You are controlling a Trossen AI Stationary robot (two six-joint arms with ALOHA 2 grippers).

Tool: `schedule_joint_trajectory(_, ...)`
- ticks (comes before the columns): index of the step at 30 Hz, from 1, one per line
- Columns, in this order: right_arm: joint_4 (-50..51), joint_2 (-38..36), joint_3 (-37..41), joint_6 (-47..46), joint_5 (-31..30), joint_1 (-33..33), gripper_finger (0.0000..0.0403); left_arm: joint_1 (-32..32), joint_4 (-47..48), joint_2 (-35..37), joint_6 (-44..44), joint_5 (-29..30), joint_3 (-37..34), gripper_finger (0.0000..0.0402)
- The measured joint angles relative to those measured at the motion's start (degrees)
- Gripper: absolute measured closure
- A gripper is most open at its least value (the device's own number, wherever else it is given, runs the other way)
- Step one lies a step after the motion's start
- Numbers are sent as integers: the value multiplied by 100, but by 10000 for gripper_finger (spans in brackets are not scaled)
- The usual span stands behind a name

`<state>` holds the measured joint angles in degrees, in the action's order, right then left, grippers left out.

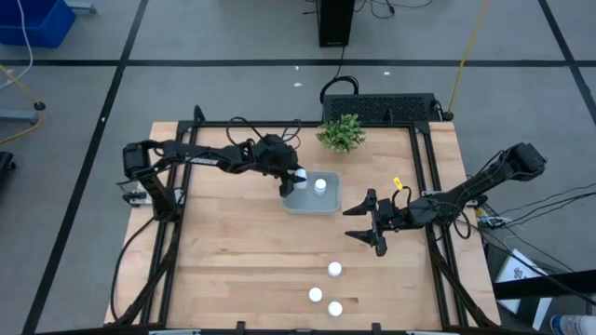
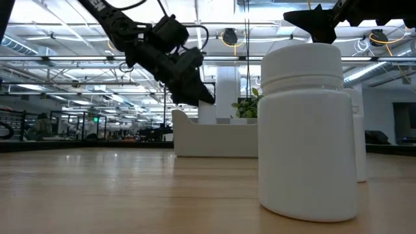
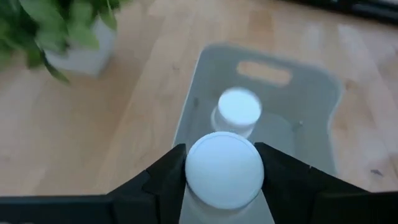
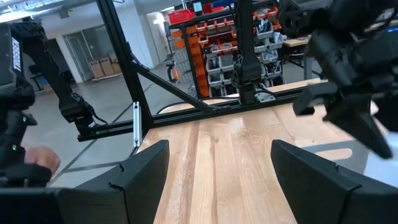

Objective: Pick and place pill bottles into a basket
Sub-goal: Put the white pill bottle into the gray bin

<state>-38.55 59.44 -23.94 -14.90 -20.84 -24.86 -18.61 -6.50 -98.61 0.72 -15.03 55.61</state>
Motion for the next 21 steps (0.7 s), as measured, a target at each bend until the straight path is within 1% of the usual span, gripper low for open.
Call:
schedule_joint_trajectory(3,-4,0,0,2,0,0,124,30,-73,-277,10,6,-2,208)
schedule_joint_trajectory(9,29,0,0,2,0,0,124,129,-580,-649,-4,104,15,250)
schedule_joint_trajectory(12,27,0,0,2,-2,0,124,150,-584,-668,-38,390,20,268)
schedule_joint_trajectory(16,29,0,0,11,0,0,124,106,-542,-625,5,460,10,282)
schedule_joint_trajectory(21,70,0,0,1,0,0,124,52,-315,-479,88,461,4,286)
